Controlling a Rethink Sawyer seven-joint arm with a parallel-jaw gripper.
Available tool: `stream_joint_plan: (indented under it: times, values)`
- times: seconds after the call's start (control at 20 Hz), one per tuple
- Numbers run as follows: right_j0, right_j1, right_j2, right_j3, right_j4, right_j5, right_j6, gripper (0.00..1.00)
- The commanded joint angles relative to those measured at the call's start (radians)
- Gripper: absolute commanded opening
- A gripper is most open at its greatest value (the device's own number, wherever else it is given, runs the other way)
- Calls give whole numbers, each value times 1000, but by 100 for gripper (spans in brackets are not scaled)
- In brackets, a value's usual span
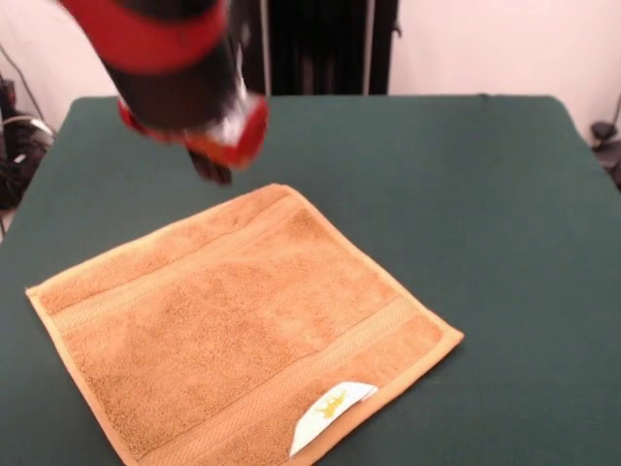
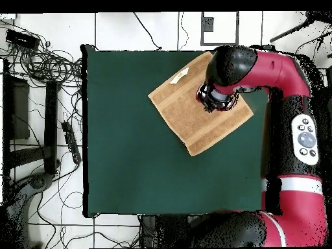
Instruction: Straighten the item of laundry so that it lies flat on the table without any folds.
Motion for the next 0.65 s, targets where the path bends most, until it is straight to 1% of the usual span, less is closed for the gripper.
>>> stream_joint_plan:
  times: [0.05,0.15,0.2,0.25,0.35,0.45,0.6,0.65]
  values:
    - [-6,-149,-4,129,4,-89,-148,0]
    - [-44,-172,14,234,-18,-358,-146,0]
    - [-56,-184,7,287,-34,-453,-123,0]
    - [-68,-185,1,336,-38,-544,-73,0]
    - [-86,-172,7,384,-54,-695,-36,0]
    - [-86,-161,6,395,-74,-742,-58,0]
    - [-85,-152,1,408,-72,-823,-45,0]
    - [-86,-138,2,396,-75,-811,-81,0]
